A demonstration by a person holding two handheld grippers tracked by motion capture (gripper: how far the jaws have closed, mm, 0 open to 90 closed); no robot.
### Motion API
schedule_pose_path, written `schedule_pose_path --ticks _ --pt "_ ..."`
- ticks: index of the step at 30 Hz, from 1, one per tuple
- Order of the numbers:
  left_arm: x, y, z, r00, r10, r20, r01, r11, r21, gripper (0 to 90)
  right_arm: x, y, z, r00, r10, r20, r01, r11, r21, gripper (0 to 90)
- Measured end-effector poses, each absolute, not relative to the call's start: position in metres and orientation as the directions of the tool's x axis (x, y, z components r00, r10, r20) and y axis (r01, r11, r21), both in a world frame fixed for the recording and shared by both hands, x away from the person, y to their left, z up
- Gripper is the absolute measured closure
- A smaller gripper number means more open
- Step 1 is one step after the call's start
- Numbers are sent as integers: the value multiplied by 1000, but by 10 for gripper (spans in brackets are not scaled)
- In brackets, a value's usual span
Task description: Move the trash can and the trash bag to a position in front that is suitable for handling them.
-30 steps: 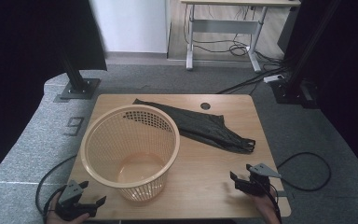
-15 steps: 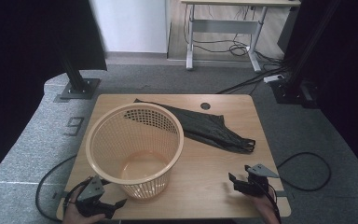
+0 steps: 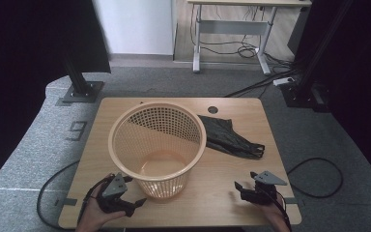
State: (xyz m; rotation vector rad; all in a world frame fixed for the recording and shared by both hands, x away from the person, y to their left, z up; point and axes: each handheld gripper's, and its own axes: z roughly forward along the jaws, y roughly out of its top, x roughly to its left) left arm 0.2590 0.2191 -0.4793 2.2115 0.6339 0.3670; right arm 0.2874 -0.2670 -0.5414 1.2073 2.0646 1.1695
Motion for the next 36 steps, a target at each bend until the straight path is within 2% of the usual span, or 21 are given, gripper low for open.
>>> schedule_pose_path --ticks 17,25,31,36 --pt "282 177 -480 848 522 93 284 -595 752 140 287 -271 -542 -489 872 15 457 242 856 210" --pt "273 198 -486 798 593 106 330 -577 747 141 287 -272 -542 -484 875 18 460 237 855 211" --pt "269 227 -493 730 680 70 397 -505 767 141 288 -271 -541 -473 881 24 466 228 855 210" --pt "267 237 -495 703 708 72 414 -489 768 140 291 -268 -538 -455 891 9 462 228 857 174"
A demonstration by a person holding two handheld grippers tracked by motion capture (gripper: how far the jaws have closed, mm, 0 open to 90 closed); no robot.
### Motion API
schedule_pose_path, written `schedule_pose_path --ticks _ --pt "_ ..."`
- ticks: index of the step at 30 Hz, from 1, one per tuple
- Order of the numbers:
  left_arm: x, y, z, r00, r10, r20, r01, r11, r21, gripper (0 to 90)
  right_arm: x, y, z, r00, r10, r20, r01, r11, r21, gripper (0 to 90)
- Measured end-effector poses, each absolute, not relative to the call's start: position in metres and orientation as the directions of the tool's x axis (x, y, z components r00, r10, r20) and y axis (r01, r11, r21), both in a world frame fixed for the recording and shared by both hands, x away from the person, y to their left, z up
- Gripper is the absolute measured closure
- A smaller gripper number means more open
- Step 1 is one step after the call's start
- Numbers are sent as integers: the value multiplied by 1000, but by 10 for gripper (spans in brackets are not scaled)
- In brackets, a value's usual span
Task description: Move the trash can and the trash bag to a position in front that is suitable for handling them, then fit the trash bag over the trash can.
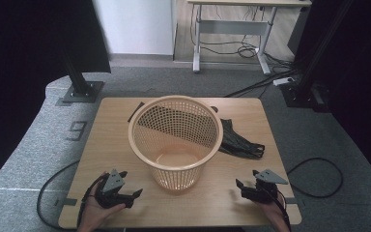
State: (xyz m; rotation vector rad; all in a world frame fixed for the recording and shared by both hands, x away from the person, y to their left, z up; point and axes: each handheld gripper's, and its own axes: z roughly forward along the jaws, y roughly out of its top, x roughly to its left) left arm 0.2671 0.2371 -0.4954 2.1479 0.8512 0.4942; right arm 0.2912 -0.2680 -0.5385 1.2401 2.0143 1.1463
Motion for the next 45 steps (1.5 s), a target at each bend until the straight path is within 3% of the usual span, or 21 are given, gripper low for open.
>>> schedule_pose_path --ticks 7,14,20,22,25,29,33,36,41,45 --pt "268 245 -496 688 723 60 431 -473 768 140 323 -249 -523 -451 892 -22 435 241 867 162" --pt "270 250 -502 677 735 51 447 -465 764 141 398 -217 -517 -464 886 -16 491 272 827 177" --pt "271 255 -502 672 740 32 452 -445 773 142 450 -190 -528 -458 889 6 539 272 797 215" --pt "271 257 -502 670 742 29 453 -440 776 142 463 -176 -537 -485 874 18 549 288 785 284" --pt "272 259 -503 667 745 25 458 -436 775 143 469 -169 -543 -477 879 4 565 303 768 297" --pt "272 261 -505 668 744 21 464 -438 770 148 473 -166 -550 -478 878 -42 558 340 757 425" --pt "272 261 -505 667 745 19 465 -437 770 151 474 -172 -548 -487 873 5 577 318 753 644" --pt "271 261 -504 665 747 23 465 -437 770 151 468 -179 -546 -494 870 -3 584 335 739 866" --pt "271 265 -503 658 753 16 466 -423 777 153 445 -195 -541 -488 873 1 583 325 745 889" --pt "270 268 -503 656 755 11 465 -415 782 156 398 -219 -541 -489 869 -69 560 374 740 889"
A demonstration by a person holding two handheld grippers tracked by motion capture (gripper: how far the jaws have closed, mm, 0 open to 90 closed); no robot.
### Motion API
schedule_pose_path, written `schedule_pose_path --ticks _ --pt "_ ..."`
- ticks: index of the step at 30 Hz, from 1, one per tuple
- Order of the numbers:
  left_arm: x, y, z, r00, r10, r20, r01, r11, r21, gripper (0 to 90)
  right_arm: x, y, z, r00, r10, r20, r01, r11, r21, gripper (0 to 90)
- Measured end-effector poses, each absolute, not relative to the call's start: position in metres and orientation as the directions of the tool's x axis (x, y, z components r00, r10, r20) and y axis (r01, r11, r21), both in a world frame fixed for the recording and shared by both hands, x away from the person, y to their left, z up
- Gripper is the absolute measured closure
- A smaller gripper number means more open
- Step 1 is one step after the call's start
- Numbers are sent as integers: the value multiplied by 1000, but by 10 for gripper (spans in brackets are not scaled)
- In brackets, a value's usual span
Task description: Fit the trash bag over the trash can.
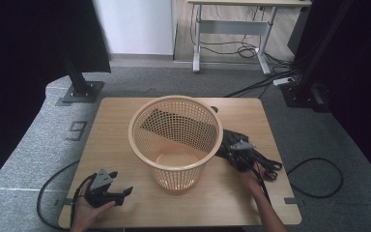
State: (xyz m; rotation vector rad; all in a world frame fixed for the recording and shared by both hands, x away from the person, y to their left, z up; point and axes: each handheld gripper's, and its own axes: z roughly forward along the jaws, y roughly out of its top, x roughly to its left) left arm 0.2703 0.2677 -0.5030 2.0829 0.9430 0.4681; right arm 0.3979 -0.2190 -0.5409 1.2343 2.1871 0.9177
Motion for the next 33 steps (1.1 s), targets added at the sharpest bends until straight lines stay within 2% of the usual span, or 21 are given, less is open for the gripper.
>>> schedule_pose_path --ticks 2,7,10,11,14,16,20,23,29,31,33 --pt "269 268 -503 656 754 8 468 -415 780 156 371 -235 -543 -484 871 -86 560 384 734 889" --pt "269 268 -498 655 756 8 459 -405 791 158 306 -286 -546 -419 907 -45 593 311 743 889" --pt "268 268 -497 654 756 7 457 -403 793 158 296 -296 -543 -393 919 -44 600 292 745 877" --pt "268 268 -497 654 756 7 456 -402 794 158 292 -298 -541 -386 921 -38 598 282 750 824" --pt "268 270 -497 651 759 4 458 -397 796 159 290 -290 -535 -369 927 -63 563 277 778 523" --pt "269 270 -498 651 759 1 461 -397 794 159 295 -276 -530 -386 921 -56 534 273 800 391" --pt "269 270 -499 653 758 2 461 -399 793 159 324 -234 -523 -448 894 -21 515 277 811 281" --pt "269 271 -499 652 758 2 460 -397 794 160 350 -213 -530 -456 890 -5 555 289 781 245" --pt "272 275 -502 646 764 -15 474 -385 792 159 379 -201 -548 -380 925 -11 617 262 742 236" --pt "272 276 -502 640 768 -24 480 -375 793 160 382 -201 -551 -366 931 -18 620 258 741 248" --pt "272 276 -501 642 766 -28 477 -371 797 165 382 -202 -551 -346 938 -24 615 245 750 326"
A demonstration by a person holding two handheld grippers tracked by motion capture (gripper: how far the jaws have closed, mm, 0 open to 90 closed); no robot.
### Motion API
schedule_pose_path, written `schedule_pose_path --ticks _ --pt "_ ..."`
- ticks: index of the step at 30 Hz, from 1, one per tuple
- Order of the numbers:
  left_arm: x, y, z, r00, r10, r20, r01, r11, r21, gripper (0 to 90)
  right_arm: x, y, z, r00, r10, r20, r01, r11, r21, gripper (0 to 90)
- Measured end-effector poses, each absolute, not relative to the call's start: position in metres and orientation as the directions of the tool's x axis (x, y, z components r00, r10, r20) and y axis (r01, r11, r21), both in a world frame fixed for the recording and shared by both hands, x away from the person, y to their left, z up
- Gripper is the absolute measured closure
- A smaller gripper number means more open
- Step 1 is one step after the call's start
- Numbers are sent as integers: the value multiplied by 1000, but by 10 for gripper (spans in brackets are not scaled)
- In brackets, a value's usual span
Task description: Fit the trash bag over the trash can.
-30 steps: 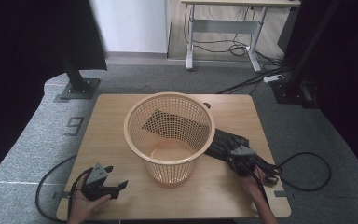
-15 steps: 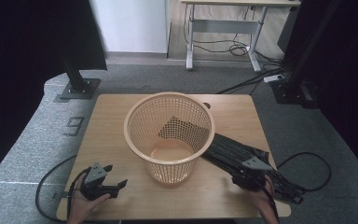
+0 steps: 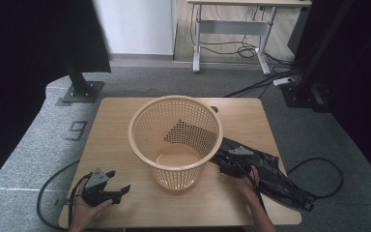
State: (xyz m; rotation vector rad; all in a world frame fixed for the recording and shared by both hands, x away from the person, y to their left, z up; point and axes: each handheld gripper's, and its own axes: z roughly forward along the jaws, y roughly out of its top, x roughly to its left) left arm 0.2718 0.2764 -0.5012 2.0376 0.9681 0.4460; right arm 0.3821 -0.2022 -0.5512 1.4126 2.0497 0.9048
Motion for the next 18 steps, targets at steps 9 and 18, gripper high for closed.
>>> schedule_pose_path --ticks 9,18 --pt "271 280 -499 633 773 -29 470 -355 808 169 379 -222 -552 -349 937 -10 590 228 775 754" --pt "270 284 -498 625 780 -36 471 -340 814 170 358 -272 -523 -309 951 31 495 133 859 881"
